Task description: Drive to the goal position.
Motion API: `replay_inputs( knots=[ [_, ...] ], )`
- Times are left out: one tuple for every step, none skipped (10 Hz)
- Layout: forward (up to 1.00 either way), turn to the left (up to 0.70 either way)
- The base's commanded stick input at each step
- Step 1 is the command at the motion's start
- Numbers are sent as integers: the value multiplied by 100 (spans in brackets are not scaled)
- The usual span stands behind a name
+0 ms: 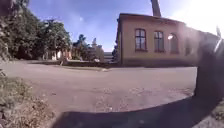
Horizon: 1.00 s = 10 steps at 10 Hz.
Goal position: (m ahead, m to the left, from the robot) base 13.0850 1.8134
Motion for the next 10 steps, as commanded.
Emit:
replay_inputs(
  knots=[
    [70, -14],
    [70, -12],
    [70, -8],
    [70, -3],
    [70, 0],
    [70, -11],
    [70, -14],
    [70, -4],
    [70, -1],
    [70, -2]
  ],
)
